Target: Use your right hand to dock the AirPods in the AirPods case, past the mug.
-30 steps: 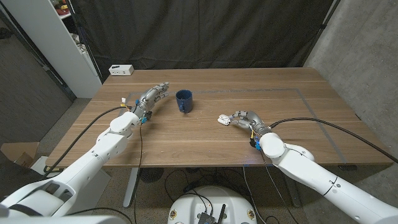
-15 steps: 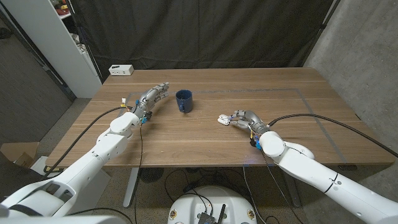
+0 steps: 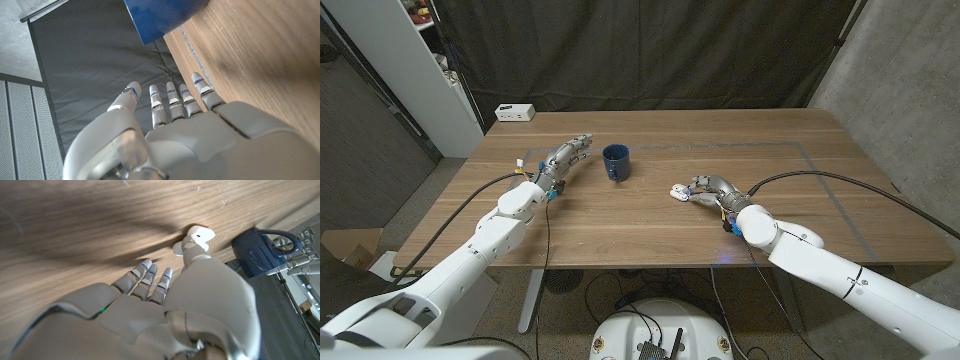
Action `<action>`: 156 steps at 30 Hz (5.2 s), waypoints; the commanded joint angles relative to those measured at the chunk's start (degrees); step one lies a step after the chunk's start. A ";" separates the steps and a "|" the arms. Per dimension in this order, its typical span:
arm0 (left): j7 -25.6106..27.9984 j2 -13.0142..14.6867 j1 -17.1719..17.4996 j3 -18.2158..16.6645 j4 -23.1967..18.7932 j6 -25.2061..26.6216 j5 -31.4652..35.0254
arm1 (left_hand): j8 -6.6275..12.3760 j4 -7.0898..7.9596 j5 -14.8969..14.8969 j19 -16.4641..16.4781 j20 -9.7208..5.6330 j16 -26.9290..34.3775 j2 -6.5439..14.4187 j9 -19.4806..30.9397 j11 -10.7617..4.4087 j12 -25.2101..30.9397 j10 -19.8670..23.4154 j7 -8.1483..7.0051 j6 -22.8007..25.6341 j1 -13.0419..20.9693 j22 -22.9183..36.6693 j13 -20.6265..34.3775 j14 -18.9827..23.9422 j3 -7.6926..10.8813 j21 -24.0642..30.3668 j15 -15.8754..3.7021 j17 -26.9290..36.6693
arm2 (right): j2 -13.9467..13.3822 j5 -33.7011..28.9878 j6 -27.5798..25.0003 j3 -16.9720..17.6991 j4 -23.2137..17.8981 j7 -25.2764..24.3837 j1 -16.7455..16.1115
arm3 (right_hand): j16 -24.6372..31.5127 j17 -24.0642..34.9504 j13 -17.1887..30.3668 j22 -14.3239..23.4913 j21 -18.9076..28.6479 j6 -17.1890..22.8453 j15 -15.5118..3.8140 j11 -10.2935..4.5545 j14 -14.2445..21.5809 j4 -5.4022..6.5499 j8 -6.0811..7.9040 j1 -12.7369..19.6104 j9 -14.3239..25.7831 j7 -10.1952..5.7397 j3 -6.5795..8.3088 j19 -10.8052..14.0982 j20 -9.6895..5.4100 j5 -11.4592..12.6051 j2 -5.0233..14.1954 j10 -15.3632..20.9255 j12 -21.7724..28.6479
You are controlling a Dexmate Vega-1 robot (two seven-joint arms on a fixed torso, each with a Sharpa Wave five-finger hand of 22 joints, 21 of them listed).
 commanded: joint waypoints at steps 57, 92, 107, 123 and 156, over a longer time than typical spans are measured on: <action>0.04 -1.25 -1.11 0.92 1.16 1.02 0.20 | 0.02 -0.25 0.17 0.62 0.31 -0.03 0.05 0.09 -0.25 0.50 0.09 -0.36 0.01 -0.61 0.19 0.09 0.22 -0.18 -0.52 -1.07 0.16 | -0.19 -5.97 5.17 2.28 1.33 4.75 -1.89 | 1.76 1.84 1.48 0.21 0.21 0.97 -9.62 -1.55 1.37 0.55 0.47 3.60 1.41 -0.10 -0.63 0.17 -0.89 -0.17 0.99 1.24 0.29; -1.09 -1.20 -0.98 0.73 2.27 0.40 -0.43 | -0.01 -0.32 0.18 0.65 0.74 -0.02 0.08 0.09 -0.31 0.51 0.06 -0.47 -0.10 -0.66 0.28 0.07 0.23 -0.19 -0.71 -1.22 0.16 | 0.65 -6.92 9.05 1.67 1.91 7.50 -0.34 | 3.28 3.56 2.19 0.23 0.91 0.52 -9.65 -1.49 0.84 0.52 0.19 3.61 0.33 -0.10 -2.10 0.08 -0.10 -0.90 0.06 0.99 0.78; -1.21 -1.17 -0.68 0.62 2.32 0.25 -0.65 | 0.01 -0.35 0.18 0.68 0.86 -0.03 0.08 0.09 -0.24 0.54 0.09 -0.59 -0.07 -0.67 0.32 0.07 0.22 -0.20 -0.77 -1.18 0.15 | 0.21 -7.98 4.94 1.83 -0.65 6.16 -1.15 | 3.32 3.79 2.39 0.23 0.88 -1.47 -9.44 -1.41 0.14 0.09 -0.53 4.62 0.00 -0.07 -2.21 -0.03 0.02 -0.84 -0.07 0.04 0.57; -1.34 -1.96 -1.88 1.08 3.71 0.54 -0.44 | -0.02 -0.40 0.18 0.69 0.88 -0.03 0.10 0.09 -0.33 0.52 0.05 -0.86 -0.16 -0.65 0.35 0.04 0.21 -0.19 -0.84 -1.15 0.14 | 1.13 -7.95 3.05 1.70 -0.45 4.34 -0.91 | 3.22 4.06 2.52 0.23 0.80 -2.35 -8.93 -1.08 -0.84 0.21 -0.59 5.43 -0.19 -0.06 -1.93 -0.32 0.05 -0.57 0.57 -1.20 0.23; -0.65 -2.27 -1.88 1.33 3.50 1.14 -0.29 | 0.00 -0.48 0.19 0.63 1.00 -0.05 0.06 0.09 -0.32 0.52 -0.01 -1.15 -0.15 -0.67 0.39 0.04 0.14 -0.23 -1.03 -1.14 0.14 | 0.75 -6.76 0.95 1.10 0.13 5.74 0.40 | 2.07 4.26 2.89 0.25 0.67 0.40 -7.02 -0.27 -4.78 1.45 1.33 3.24 -0.14 -0.08 -3.46 -1.13 0.71 -0.90 0.30 -4.65 0.06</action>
